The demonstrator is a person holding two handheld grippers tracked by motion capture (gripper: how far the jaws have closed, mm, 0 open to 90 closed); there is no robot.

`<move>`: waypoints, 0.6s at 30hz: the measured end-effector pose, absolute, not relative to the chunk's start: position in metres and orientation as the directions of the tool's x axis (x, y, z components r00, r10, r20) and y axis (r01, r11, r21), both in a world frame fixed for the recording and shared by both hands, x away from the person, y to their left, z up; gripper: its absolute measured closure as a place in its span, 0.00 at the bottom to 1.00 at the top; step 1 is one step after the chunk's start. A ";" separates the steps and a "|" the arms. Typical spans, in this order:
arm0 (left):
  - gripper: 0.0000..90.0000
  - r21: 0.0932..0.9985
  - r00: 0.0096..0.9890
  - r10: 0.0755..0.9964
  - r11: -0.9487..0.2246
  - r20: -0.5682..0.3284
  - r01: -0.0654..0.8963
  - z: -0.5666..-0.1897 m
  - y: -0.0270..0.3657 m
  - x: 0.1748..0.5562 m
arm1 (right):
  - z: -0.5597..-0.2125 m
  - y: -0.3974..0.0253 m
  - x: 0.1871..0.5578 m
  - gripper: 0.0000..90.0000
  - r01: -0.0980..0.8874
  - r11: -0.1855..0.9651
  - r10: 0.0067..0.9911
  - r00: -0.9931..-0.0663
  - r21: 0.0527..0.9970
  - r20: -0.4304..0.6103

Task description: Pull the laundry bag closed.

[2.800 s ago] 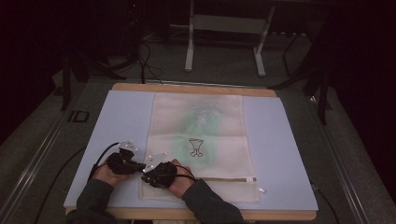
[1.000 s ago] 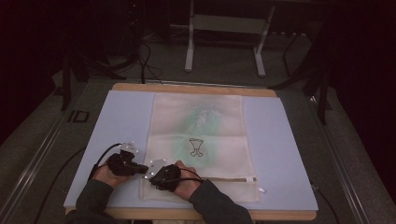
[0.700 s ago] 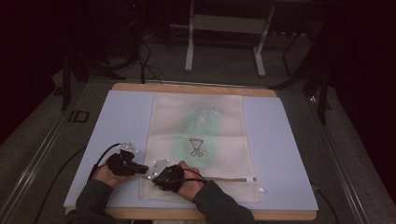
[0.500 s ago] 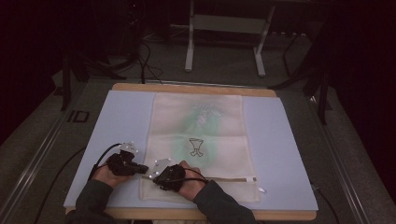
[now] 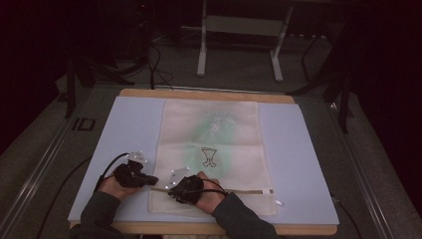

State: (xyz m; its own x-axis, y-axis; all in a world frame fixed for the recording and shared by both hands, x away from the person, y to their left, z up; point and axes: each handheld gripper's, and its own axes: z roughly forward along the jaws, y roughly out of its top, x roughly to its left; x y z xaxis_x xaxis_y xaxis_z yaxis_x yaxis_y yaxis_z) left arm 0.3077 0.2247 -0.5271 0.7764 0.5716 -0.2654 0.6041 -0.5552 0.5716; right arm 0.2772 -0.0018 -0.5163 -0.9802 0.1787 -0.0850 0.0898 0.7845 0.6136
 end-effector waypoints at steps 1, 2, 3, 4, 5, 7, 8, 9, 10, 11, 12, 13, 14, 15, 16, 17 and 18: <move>1.00 0.572 0.777 0.571 -0.555 -0.265 0.604 -0.527 0.225 0.308 | -0.516 -0.002 0.277 0.91 0.090 0.785 0.179 -0.980 0.614 -0.085; 1.00 0.575 0.775 0.571 -0.551 -0.269 0.605 -0.528 0.225 0.308 | -0.516 -0.003 0.277 0.91 0.092 0.786 0.181 -0.980 0.611 -0.085; 1.00 0.575 0.775 0.571 -0.551 -0.269 0.605 -0.528 0.225 0.308 | -0.516 -0.003 0.277 0.91 0.092 0.786 0.181 -0.980 0.611 -0.085; 1.00 0.575 0.775 0.571 -0.551 -0.269 0.605 -0.528 0.225 0.308 | -0.515 -0.005 0.276 0.91 0.095 0.788 0.184 -0.979 0.608 -0.085; 1.00 0.575 0.775 0.571 -0.551 -0.269 0.605 -0.528 0.225 0.308 | -0.515 -0.005 0.276 0.91 0.095 0.788 0.184 -0.979 0.608 -0.085; 1.00 0.574 0.776 0.571 -0.553 -0.267 0.604 -0.527 0.225 0.308 | -0.515 -0.007 0.276 0.91 0.098 0.784 0.185 -0.979 0.613 -0.081; 1.00 0.574 0.776 0.572 -0.553 -0.266 0.604 -0.527 0.225 0.308 | -0.515 -0.007 0.276 0.91 0.096 0.785 0.184 -0.979 0.612 -0.082; 1.00 0.574 0.776 0.572 -0.553 -0.265 0.604 -0.527 0.225 0.308 | -0.515 -0.008 0.276 0.91 0.097 0.784 0.184 -0.980 0.614 -0.080; 1.00 0.574 0.776 0.572 -0.554 -0.266 0.604 -0.527 0.225 0.308 | -0.515 -0.009 0.276 0.91 0.098 0.784 0.186 -0.979 0.613 -0.082; 1.00 0.574 0.776 0.572 -0.554 -0.266 0.604 -0.527 0.225 0.308 | -0.515 -0.009 0.276 0.91 0.098 0.784 0.186 -0.979 0.613 -0.082; 1.00 0.574 0.776 0.572 -0.553 -0.267 0.604 -0.527 0.225 0.308 | -0.515 -0.011 0.275 0.91 0.100 0.784 0.188 -0.979 0.612 -0.082; 1.00 0.575 0.774 0.573 -0.550 -0.269 0.606 -0.528 0.225 0.308 | -0.515 -0.011 0.275 0.91 0.100 0.784 0.188 -0.979 0.612 -0.082; 1.00 0.575 0.773 0.573 -0.548 -0.270 0.607 -0.528 0.225 0.308 | -0.515 -0.012 0.275 0.91 0.098 0.784 0.187 -0.979 0.613 -0.082; 1.00 0.575 0.774 0.573 -0.548 -0.270 0.607 -0.528 0.225 0.308 | -0.516 -0.013 0.275 0.91 0.102 0.782 0.191 -0.978 0.614 -0.080; 1.00 0.576 0.774 0.573 -0.548 -0.270 0.607 -0.528 0.225 0.308 | -0.517 -0.015 0.274 0.91 0.102 0.787 0.189 -0.979 0.608 -0.081; 1.00 0.576 0.774 0.573 -0.548 -0.270 0.607 -0.528 0.225 0.308 | -0.517 -0.015 0.274 0.91 0.102 0.787 0.189 -0.979 0.608 -0.081; 1.00 0.575 0.774 0.573 -0.548 -0.270 0.607 -0.528 0.225 0.308 | -0.517 -0.016 0.274 0.91 0.106 0.786 0.192 -0.978 0.610 -0.077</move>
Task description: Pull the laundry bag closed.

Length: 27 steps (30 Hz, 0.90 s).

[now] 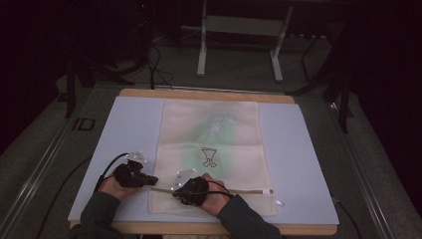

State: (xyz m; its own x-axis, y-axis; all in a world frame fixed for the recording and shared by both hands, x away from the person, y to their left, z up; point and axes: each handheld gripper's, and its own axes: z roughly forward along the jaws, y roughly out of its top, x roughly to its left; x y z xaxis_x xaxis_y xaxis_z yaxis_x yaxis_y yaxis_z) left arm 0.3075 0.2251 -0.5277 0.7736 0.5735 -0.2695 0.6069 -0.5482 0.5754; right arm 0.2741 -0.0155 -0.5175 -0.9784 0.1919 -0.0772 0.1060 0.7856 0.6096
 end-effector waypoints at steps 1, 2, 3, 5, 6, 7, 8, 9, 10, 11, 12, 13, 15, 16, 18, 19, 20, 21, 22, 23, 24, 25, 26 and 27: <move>1.00 0.576 0.773 0.574 -0.548 -0.270 0.607 -0.528 0.225 0.307 | -0.518 -0.017 0.274 0.91 0.114 0.783 0.199 -0.977 0.611 -0.073; 1.00 0.576 0.774 0.574 -0.548 -0.270 0.607 -0.528 0.225 0.307 | -0.518 -0.019 0.274 0.91 0.113 0.783 0.198 -0.977 0.612 -0.074; 1.00 0.576 0.774 0.573 -0.548 -0.270 0.607 -0.528 0.225 0.307 | -0.518 -0.019 0.274 0.91 0.113 0.783 0.198 -0.977 0.612 -0.074; 1.00 0.575 0.773 0.574 -0.548 -0.270 0.607 -0.528 0.225 0.307 | -0.518 -0.020 0.273 0.91 0.113 0.781 0.199 -0.977 0.614 -0.074; 1.00 0.575 0.772 0.575 -0.547 -0.270 0.608 -0.528 0.225 0.307 | -0.518 -0.020 0.273 0.91 0.113 0.779 0.200 -0.977 0.616 -0.074; 1.00 0.575 0.773 0.574 -0.547 -0.271 0.608 -0.528 0.225 0.307 | -0.518 -0.021 0.273 0.91 0.111 0.781 0.199 -0.977 0.615 -0.077; 1.00 0.575 0.773 0.575 -0.547 -0.270 0.608 -0.528 0.225 0.307 | -0.518 -0.021 0.273 0.91 0.112 0.781 0.200 -0.977 0.615 -0.076; 1.00 0.575 0.773 0.574 -0.547 -0.270 0.608 -0.528 0.225 0.307 | -0.518 -0.021 0.273 0.91 0.113 0.782 0.200 -0.977 0.613 -0.076; 1.00 0.575 0.773 0.574 -0.547 -0.271 0.608 -0.528 0.225 0.307 | -0.518 -0.022 0.273 0.91 0.114 0.780 0.202 -0.977 0.615 -0.074; 1.00 0.575 0.773 0.574 -0.547 -0.271 0.608 -0.528 0.225 0.307 | -0.518 -0.022 0.273 0.91 0.114 0.780 0.202 -0.977 0.615 -0.074; 1.00 0.576 0.773 0.574 -0.548 -0.269 0.607 -0.528 0.225 0.307 | -0.518 -0.023 0.272 0.91 0.114 0.779 0.203 -0.976 0.616 -0.076; 1.00 0.576 0.773 0.574 -0.548 -0.269 0.607 -0.528 0.225 0.307 | -0.518 -0.023 0.272 0.91 0.114 0.779 0.203 -0.976 0.616 -0.076; 1.00 0.576 0.774 0.574 -0.548 -0.269 0.607 -0.528 0.225 0.307 | -0.519 -0.023 0.272 0.91 0.113 0.782 0.203 -0.976 0.614 -0.080; 1.00 0.576 0.773 0.574 -0.548 -0.269 0.607 -0.528 0.225 0.307 | -0.519 -0.024 0.272 0.91 0.119 0.777 0.207 -0.976 0.619 -0.072; 1.00 0.576 0.773 0.574 -0.547 -0.270 0.607 -0.528 0.225 0.307 | -0.518 -0.024 0.272 0.91 0.121 0.777 0.209 -0.975 0.618 -0.071; 1.00 0.576 0.774 0.574 -0.548 -0.269 0.607 -0.528 0.225 0.307 | -0.518 -0.025 0.272 0.91 0.121 0.776 0.209 -0.975 0.619 -0.071; 1.00 0.575 0.773 0.574 -0.547 -0.271 0.608 -0.528 0.225 0.307 | -0.518 -0.026 0.272 0.91 0.121 0.776 0.210 -0.975 0.620 -0.073; 1.00 0.575 0.773 0.574 -0.547 -0.271 0.608 -0.528 0.225 0.307 | -0.518 -0.026 0.272 0.91 0.121 0.776 0.210 -0.975 0.620 -0.073; 1.00 0.576 0.773 0.574 -0.547 -0.271 0.608 -0.528 0.225 0.307 | -0.518 -0.026 0.271 0.91 0.121 0.776 0.212 -0.974 0.619 -0.075; 1.00 0.576 0.773 0.574 -0.547 -0.271 0.608 -0.528 0.225 0.307 | -0.518 -0.026 0.271 0.91 0.121 0.776 0.212 -0.974 0.619 -0.075; 1.00 0.575 0.773 0.574 -0.548 -0.270 0.607 -0.528 0.225 0.307 | -0.518 -0.027 0.271 0.91 0.119 0.776 0.211 -0.975 0.620 -0.077; 1.00 0.576 0.774 0.574 -0.548 -0.269 0.607 -0.528 0.225 0.307 | -0.518 -0.027 0.271 0.91 0.119 0.776 0.211 -0.975 0.620 -0.077; 1.00 0.576 0.773 0.574 -0.547 -0.270 0.608 -0.528 0.225 0.307 | -0.518 -0.028 0.271 0.91 0.120 0.778 0.211 -0.975 0.617 -0.077; 1.00 0.575 0.773 0.574 -0.548 -0.270 0.607 -0.528 0.225 0.307 | -0.518 -0.028 0.270 0.91 0.125 0.776 0.215 -0.974 0.618 -0.073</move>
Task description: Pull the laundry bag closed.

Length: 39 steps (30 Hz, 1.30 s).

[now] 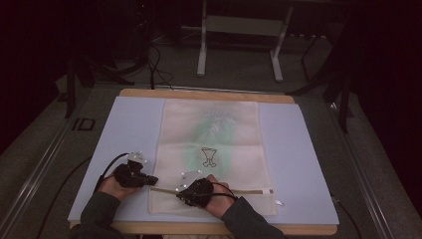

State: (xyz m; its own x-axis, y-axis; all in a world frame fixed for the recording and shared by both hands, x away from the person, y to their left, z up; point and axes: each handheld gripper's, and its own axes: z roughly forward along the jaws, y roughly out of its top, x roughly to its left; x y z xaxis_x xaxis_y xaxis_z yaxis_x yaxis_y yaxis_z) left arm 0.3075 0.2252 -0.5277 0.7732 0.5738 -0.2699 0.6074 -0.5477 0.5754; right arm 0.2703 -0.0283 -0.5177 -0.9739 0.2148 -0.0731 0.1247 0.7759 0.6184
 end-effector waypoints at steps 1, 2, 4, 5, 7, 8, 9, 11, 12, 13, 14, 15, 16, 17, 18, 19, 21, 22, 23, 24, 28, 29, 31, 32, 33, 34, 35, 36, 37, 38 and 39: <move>1.00 0.576 0.773 0.574 -0.547 -0.271 0.608 -0.528 0.225 0.307 | -0.518 -0.029 0.270 0.91 0.122 0.776 0.214 -0.974 0.618 -0.076; 1.00 0.576 0.772 0.575 -0.546 -0.271 0.609 -0.528 0.225 0.307 | -0.518 -0.029 0.270 0.91 0.123 0.776 0.215 -0.974 0.618 -0.076; 1.00 0.576 0.772 0.575 -0.546 -0.271 0.609 -0.528 0.225 0.307 | -0.518 -0.031 0.270 0.91 0.124 0.775 0.216 -0.973 0.619 -0.075; 1.00 0.575 0.772 0.575 -0.546 -0.272 0.609 -0.528 0.225 0.307 | -0.518 -0.031 0.270 0.91 0.125 0.775 0.218 -0.973 0.619 -0.076; 1.00 0.575 0.772 0.574 -0.546 -0.273 0.609 -0.528 0.225 0.308 | -0.518 -0.031 0.269 0.91 0.125 0.775 0.219 -0.973 0.620 -0.077; 1.00 0.576 0.772 0.574 -0.545 -0.273 0.609 -0.528 0.225 0.308 | -0.518 -0.031 0.269 0.91 0.125 0.775 0.219 -0.973 0.620 -0.077; 1.00 0.576 0.772 0.574 -0.545 -0.273 0.609 -0.528 0.225 0.307 | -0.518 -0.032 0.269 0.91 0.126 0.772 0.221 -0.972 0.623 -0.076; 1.00 0.576 0.772 0.574 -0.545 -0.273 0.609 -0.528 0.225 0.308 | -0.518 -0.032 0.269 0.91 0.127 0.773 0.221 -0.972 0.622 -0.077; 1.00 0.575 0.772 0.574 -0.546 -0.273 0.609 -0.528 0.225 0.308 | -0.518 -0.032 0.269 0.91 0.123 0.777 0.218 -0.973 0.617 -0.081; 1.00 0.575 0.772 0.575 -0.546 -0.272 0.609 -0.528 0.225 0.308 | -0.518 -0.033 0.269 0.91 0.127 0.776 0.221 -0.972 0.618 -0.079; 1.00 0.575 0.772 0.575 -0.546 -0.272 0.609 -0.528 0.225 0.308 | -0.518 -0.033 0.269 0.91 0.127 0.776 0.221 -0.972 0.618 -0.079; 1.00 0.573 0.770 0.575 -0.545 -0.276 0.612 -0.528 0.226 0.308 | -0.518 -0.035 0.269 0.91 0.124 0.776 0.221 -0.972 0.619 -0.082; 1.00 0.573 0.770 0.575 -0.545 -0.276 0.612 -0.528 0.226 0.308 | -0.518 -0.035 0.269 0.91 0.124 0.776 0.221 -0.972 0.619 -0.082; 1.00 0.574 0.769 0.576 -0.542 -0.278 0.613 -0.528 0.226 0.308 | -0.518 -0.037 0.269 0.91 0.131 0.773 0.226 -0.971 0.620 -0.077; 1.00 0.574 0.769 0.576 -0.542 -0.278 0.613 -0.528 0.226 0.308 | -0.518 -0.037 0.269 0.91 0.131 0.773 0.226 -0.971 0.620 -0.077; 1.00 0.573 0.770 0.575 -0.545 -0.276 0.612 -0.528 0.226 0.308 | -0.519 -0.038 0.268 0.91 0.135 0.773 0.230 -0.970 0.620 -0.075; 1.00 0.573 0.770 0.576 -0.544 -0.277 0.613 -0.528 0.226 0.308 | -0.519 -0.039 0.269 0.91 0.133 0.772 0.229 -0.970 0.622 -0.077; 1.00 0.573 0.770 0.575 -0.544 -0.277 0.613 -0.528 0.226 0.308 | -0.519 -0.040 0.268 0.91 0.136 0.773 0.231 -0.970 0.620 -0.076; 1.00 0.573 0.770 0.575 -0.544 -0.277 0.613 -0.528 0.226 0.308 | -0.519 -0.040 0.268 0.91 0.137 0.773 0.232 -0.970 0.619 -0.076; 1.00 0.573 0.769 0.576 -0.543 -0.277 0.613 -0.528 0.226 0.308 | -0.519 -0.040 0.268 0.91 0.137 0.772 0.231 -0.970 0.621 -0.074; 1.00 0.574 0.769 0.576 -0.543 -0.278 0.613 -0.528 0.226 0.308 | -0.519 -0.042 0.268 0.91 0.140 0.772 0.237 -0.969 0.620 -0.075; 1.00 0.573 0.769 0.576 -0.543 -0.277 0.613 -0.528 0.226 0.308 | -0.519 -0.043 0.268 0.91 0.139 0.773 0.236 -0.969 0.618 -0.077; 1.00 0.574 0.769 0.576 -0.542 -0.279 0.614 -0.528 0.226 0.308 | -0.519 -0.044 0.268 0.91 0.143 0.773 0.237 -0.969 0.619 -0.072; 1.00 0.574 0.768 0.576 -0.541 -0.280 0.615 -0.528 0.226 0.308 | -0.519 -0.045 0.268 0.91 0.141 0.770 0.238 -0.968 0.622 -0.075; 1.00 0.574 0.768 0.576 -0.541 -0.280 0.615 -0.528 0.226 0.308 | -0.519 -0.046 0.268 0.91 0.145 0.770 0.241 -0.968 0.622 -0.072; 1.00 0.573 0.768 0.576 -0.542 -0.279 0.615 -0.528 0.226 0.308 | -0.519 -0.047 0.268 0.91 0.149 0.770 0.243 -0.968 0.620 -0.069; 1.00 0.573 0.768 0.576 -0.542 -0.279 0.615 -0.528 0.226 0.308 | -0.519 -0.049 0.268 0.91 0.151 0.770 0.244 -0.967 0.620 -0.067; 1.00 0.573 0.768 0.576 -0.542 -0.279 0.615 -0.528 0.226 0.308 | -0.519 -0.049 0.268 0.91 0.151 0.770 0.244 -0.967 0.620 -0.067; 1.00 0.573 0.768 0.577 -0.541 -0.280 0.616 -0.528 0.226 0.308 | -0.519 -0.049 0.268 0.91 0.152 0.769 0.246 -0.967 0.620 -0.069; 1.00 0.573 0.768 0.577 -0.542 -0.278 0.615 -0.528 0.226 0.308 | -0.519 -0.051 0.268 0.91 0.150 0.772 0.246 -0.967 0.618 -0.072; 1.00 0.573 0.768 0.577 -0.542 -0.278 0.615 -0.528 0.226 0.308 | -0.520 -0.052 0.269 0.91 0.151 0.771 0.245 -0.967 0.618 -0.070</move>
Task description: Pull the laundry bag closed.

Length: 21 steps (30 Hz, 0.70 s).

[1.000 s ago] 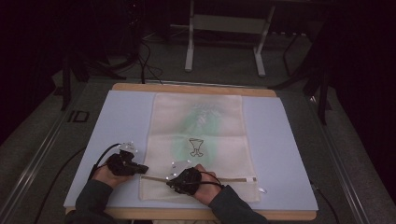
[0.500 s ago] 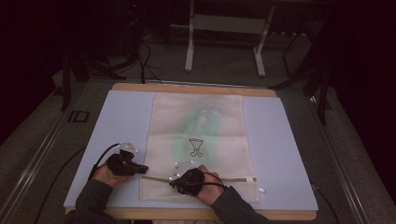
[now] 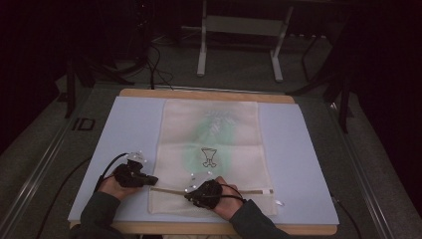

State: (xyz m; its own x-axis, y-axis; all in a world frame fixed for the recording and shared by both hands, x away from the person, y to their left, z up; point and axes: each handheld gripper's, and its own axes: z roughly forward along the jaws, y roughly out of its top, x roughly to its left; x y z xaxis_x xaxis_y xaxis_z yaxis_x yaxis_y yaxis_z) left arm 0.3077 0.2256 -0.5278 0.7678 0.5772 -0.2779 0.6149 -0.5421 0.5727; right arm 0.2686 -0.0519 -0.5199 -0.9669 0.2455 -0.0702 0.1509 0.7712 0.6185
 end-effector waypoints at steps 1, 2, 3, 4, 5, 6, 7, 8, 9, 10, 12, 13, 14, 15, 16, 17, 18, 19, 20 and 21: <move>1.00 0.572 0.768 0.577 -0.542 -0.279 0.615 -0.528 0.226 0.308 | -0.520 -0.053 0.268 0.91 0.159 0.770 0.250 -0.966 0.618 -0.062; 1.00 0.573 0.768 0.577 -0.542 -0.278 0.615 -0.528 0.226 0.308 | -0.520 -0.055 0.269 0.91 0.157 0.768 0.248 -0.967 0.621 -0.063; 1.00 0.573 0.768 0.577 -0.542 -0.278 0.615 -0.528 0.226 0.308 | -0.520 -0.055 0.269 0.91 0.157 0.768 0.248 -0.967 0.621 -0.063; 1.00 0.573 0.767 0.578 -0.541 -0.278 0.615 -0.528 0.226 0.308 | -0.520 -0.056 0.269 0.91 0.163 0.768 0.254 -0.965 0.620 -0.061; 1.00 0.573 0.767 0.578 -0.541 -0.278 0.615 -0.528 0.226 0.308 | -0.520 -0.056 0.269 0.91 0.163 0.768 0.254 -0.965 0.620 -0.061; 1.00 0.573 0.767 0.578 -0.541 -0.278 0.615 -0.528 0.226 0.308 | -0.520 -0.057 0.269 0.91 0.163 0.768 0.254 -0.965 0.619 -0.060; 1.00 0.573 0.767 0.578 -0.541 -0.278 0.615 -0.528 0.226 0.308 | -0.520 -0.057 0.269 0.91 0.163 0.768 0.254 -0.965 0.619 -0.061; 1.00 0.574 0.767 0.578 -0.541 -0.279 0.615 -0.528 0.226 0.308 | -0.520 -0.058 0.270 0.91 0.164 0.766 0.255 -0.965 0.621 -0.059; 1.00 0.573 0.767 0.578 -0.541 -0.279 0.615 -0.528 0.226 0.308 | -0.520 -0.058 0.270 0.91 0.164 0.766 0.255 -0.965 0.621 -0.059; 1.00 0.573 0.767 0.578 -0.541 -0.278 0.615 -0.528 0.226 0.308 | -0.520 -0.059 0.270 0.91 0.168 0.768 0.256 -0.965 0.618 -0.057; 1.00 0.573 0.767 0.578 -0.540 -0.279 0.616 -0.528 0.226 0.308 | -0.520 -0.060 0.270 0.91 0.170 0.768 0.258 -0.964 0.618 -0.056; 1.00 0.573 0.767 0.578 -0.540 -0.279 0.616 -0.528 0.226 0.308 | -0.520 -0.060 0.270 0.91 0.170 0.768 0.258 -0.964 0.618 -0.056; 1.00 0.571 0.767 0.578 -0.542 -0.280 0.617 -0.528 0.226 0.308 | -0.520 -0.060 0.270 0.91 0.170 0.769 0.257 -0.965 0.616 -0.056; 1.00 0.571 0.766 0.579 -0.541 -0.281 0.618 -0.528 0.226 0.308 | -0.520 -0.061 0.270 0.91 0.168 0.769 0.257 -0.965 0.617 -0.057; 1.00 0.571 0.765 0.579 -0.540 -0.282 0.619 -0.528 0.226 0.308 | -0.520 -0.062 0.270 0.91 0.171 0.770 0.260 -0.964 0.615 -0.057; 1.00 0.570 0.765 0.579 -0.540 -0.282 0.619 -0.528 0.226 0.308 | -0.520 -0.062 0.270 0.91 0.171 0.770 0.260 -0.964 0.615 -0.057; 1.00 0.571 0.765 0.579 -0.540 -0.282 0.619 -0.528 0.226 0.308 | -0.519 -0.062 0.270 0.91 0.172 0.770 0.259 -0.964 0.614 -0.055; 1.00 0.571 0.765 0.579 -0.540 -0.282 0.619 -0.528 0.226 0.308 | -0.519 -0.062 0.270 0.91 0.170 0.770 0.259 -0.964 0.615 -0.057; 1.00 0.571 0.765 0.579 -0.540 -0.282 0.619 -0.528 0.226 0.308 | -0.519 -0.062 0.270 0.91 0.169 0.773 0.259 -0.964 0.612 -0.060; 1.00 0.571 0.765 0.579 -0.540 -0.282 0.619 -0.528 0.226 0.308 | -0.519 -0.062 0.270 0.91 0.169 0.773 0.259 -0.964 0.612 -0.060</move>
State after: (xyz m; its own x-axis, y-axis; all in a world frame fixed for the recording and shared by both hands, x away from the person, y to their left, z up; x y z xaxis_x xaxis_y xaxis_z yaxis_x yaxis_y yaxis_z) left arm 0.3078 0.2257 -0.5278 0.7649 0.5792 -0.2819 0.6189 -0.5395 0.5708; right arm 0.2702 -0.0623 -0.5188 -0.9641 0.2587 -0.0604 0.1691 0.7729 0.6116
